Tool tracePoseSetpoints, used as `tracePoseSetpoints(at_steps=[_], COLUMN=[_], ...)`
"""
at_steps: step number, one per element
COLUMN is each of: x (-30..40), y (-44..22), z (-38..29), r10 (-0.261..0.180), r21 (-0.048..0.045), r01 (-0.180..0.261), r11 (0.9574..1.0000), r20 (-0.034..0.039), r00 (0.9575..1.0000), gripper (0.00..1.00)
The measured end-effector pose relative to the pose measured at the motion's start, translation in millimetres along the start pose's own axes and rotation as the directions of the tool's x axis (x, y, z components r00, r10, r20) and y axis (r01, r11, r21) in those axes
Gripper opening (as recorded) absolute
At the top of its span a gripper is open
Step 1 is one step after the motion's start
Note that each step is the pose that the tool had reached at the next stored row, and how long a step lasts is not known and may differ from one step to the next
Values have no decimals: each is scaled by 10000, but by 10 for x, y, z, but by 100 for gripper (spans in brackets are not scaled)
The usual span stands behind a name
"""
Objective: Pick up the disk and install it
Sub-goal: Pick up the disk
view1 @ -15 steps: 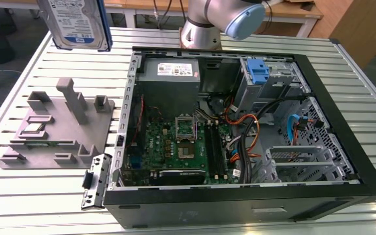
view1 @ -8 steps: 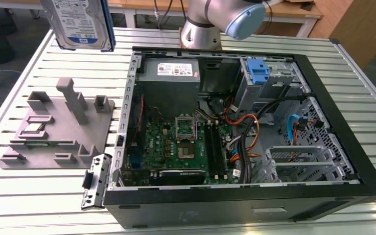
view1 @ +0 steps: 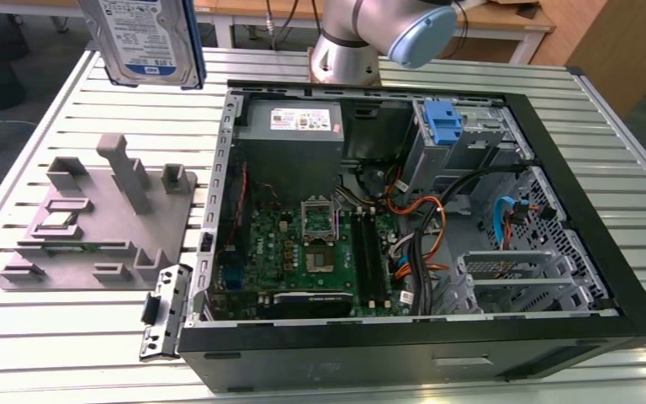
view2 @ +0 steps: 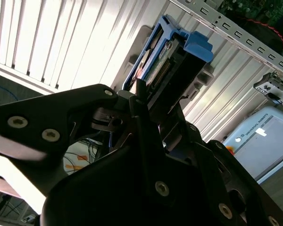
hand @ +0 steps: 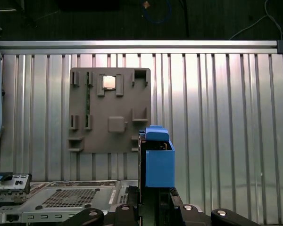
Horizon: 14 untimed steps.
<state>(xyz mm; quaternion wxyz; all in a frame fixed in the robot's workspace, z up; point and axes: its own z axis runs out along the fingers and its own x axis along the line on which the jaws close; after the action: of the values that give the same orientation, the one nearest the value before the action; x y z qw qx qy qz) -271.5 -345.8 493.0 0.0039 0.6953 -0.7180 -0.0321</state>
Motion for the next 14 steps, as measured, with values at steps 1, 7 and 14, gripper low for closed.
tracePoseSetpoints(at_steps=[1, 7, 14], x=[0, -3, -5], y=[-10, -71, -144], z=[0, -1, -1], r10=[0, 0, 0], r21=[0, 0, 0], r01=[0, 0, 0], r11=[10000, 10000, 10000], r20=[1, 0, 1], r00=[10000, 10000, 10000], gripper=[35, 35, 35])
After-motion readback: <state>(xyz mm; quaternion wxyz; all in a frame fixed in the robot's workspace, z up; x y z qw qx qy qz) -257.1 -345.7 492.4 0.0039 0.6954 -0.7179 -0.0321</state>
